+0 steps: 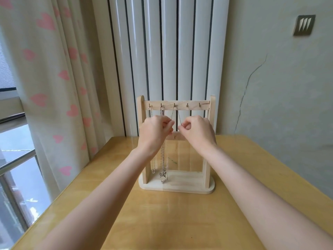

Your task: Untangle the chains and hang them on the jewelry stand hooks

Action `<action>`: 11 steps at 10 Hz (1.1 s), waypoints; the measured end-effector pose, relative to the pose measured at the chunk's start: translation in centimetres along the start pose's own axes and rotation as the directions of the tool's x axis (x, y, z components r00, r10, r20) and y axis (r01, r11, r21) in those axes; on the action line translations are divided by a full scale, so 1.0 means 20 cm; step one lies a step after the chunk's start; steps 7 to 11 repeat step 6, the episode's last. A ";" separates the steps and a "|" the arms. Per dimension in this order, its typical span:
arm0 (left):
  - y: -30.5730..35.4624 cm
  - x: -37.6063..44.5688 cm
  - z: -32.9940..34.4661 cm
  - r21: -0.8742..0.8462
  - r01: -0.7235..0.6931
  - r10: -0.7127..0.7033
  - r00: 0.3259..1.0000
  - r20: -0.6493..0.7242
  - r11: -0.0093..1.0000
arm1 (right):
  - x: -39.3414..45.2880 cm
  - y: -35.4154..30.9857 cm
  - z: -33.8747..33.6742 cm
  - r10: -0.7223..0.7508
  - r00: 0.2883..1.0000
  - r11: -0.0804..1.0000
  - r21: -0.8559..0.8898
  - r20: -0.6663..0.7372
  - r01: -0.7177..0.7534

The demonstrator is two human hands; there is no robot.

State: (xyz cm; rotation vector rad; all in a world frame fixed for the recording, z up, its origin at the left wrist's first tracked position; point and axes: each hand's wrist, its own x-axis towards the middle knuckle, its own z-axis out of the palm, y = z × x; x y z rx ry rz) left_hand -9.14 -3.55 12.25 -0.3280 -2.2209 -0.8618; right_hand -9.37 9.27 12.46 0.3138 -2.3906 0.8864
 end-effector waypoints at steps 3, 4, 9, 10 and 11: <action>-0.02 -0.02 -0.01 -0.001 0.034 -0.034 0.999 0.038 0.999 | 0.00 0.01 0.00 0.090 0.991 0.990 0.099 0.103 -0.100; -0.03 -0.03 -0.01 -0.005 0.048 -0.047 0.996 0.077 0.999 | 0.00 0.01 -0.01 0.108 0.985 0.986 0.110 0.132 -0.122; -0.03 -0.08 -0.03 0.008 0.077 -0.077 0.993 0.092 0.997 | -0.01 -0.03 -0.01 0.112 0.985 0.983 0.129 0.134 -0.130; -0.03 -0.08 -0.03 0.008 0.077 -0.077 0.993 0.092 0.997 | -0.01 -0.03 -0.01 0.112 0.985 0.983 0.129 0.134 -0.130; -0.03 -0.08 -0.03 0.008 0.077 -0.077 0.993 0.092 0.997 | -0.01 -0.03 -0.01 0.112 0.985 0.983 0.129 0.134 -0.130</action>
